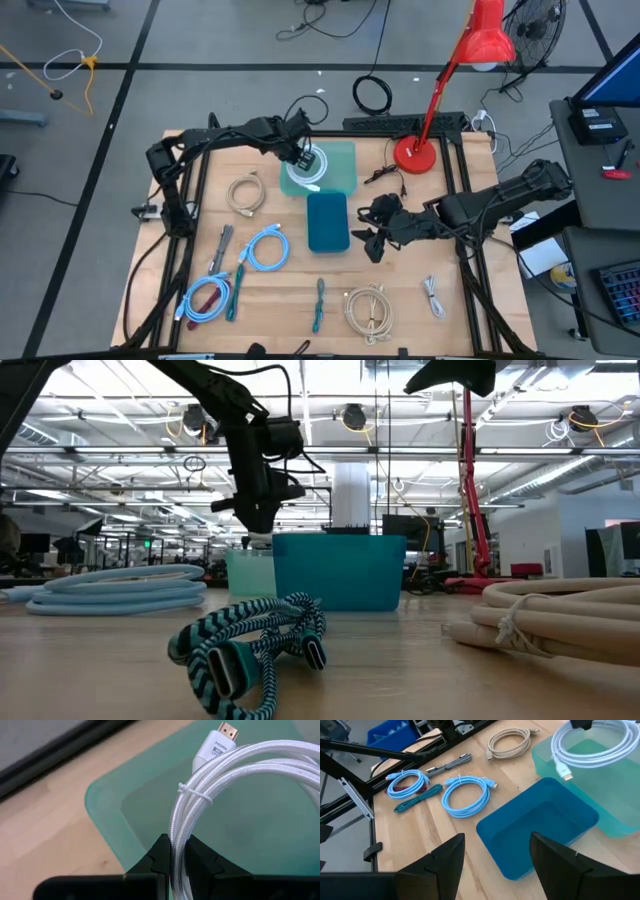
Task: Pick & Place USB Port
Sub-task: Put the white HDMI cable into the green bin, then put the white charger cable into the blue bin
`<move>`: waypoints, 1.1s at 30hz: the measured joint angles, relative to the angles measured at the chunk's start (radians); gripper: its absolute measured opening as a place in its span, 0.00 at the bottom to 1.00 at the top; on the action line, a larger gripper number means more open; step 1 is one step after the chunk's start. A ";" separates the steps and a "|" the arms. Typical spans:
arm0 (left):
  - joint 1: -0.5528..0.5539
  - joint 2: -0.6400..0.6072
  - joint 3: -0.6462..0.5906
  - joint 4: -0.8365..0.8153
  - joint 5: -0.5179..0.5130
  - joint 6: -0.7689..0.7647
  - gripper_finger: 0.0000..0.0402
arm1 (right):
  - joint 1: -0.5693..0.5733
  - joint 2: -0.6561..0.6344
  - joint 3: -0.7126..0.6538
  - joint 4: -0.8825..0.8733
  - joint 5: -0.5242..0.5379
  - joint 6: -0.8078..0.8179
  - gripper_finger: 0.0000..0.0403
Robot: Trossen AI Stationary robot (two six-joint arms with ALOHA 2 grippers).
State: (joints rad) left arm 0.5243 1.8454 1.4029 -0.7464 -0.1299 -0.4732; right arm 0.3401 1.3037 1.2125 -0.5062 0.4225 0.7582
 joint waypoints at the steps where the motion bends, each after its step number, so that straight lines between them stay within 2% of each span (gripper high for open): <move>1: 0.001 0.000 -0.009 0.004 0.000 -0.003 0.09 | 0.000 0.000 0.000 0.000 0.000 0.000 0.53; 13: 0.008 0.000 -0.066 0.064 -0.008 0.028 0.09 | 0.000 0.000 0.000 0.000 0.000 0.004 0.53; 19: 0.007 0.000 -0.067 0.093 -0.029 0.049 0.33 | 0.000 0.000 0.000 0.001 -0.001 0.013 0.53; 23: 0.007 0.000 -0.067 0.095 -0.038 0.043 0.41 | 0.001 0.000 0.000 0.006 -0.001 0.015 0.53; 27: 0.007 -0.004 -0.067 0.092 -0.026 0.026 0.43 | 0.002 0.000 -0.001 0.008 -0.002 0.015 0.53; 33: -0.002 -0.065 -0.043 0.051 0.035 0.083 0.37 | 0.002 0.000 -0.001 0.008 -0.003 0.015 0.53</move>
State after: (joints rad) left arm 0.5227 1.7804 1.3599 -0.6955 -0.0944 -0.3904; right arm 0.3420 1.3037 1.2118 -0.4984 0.4195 0.7731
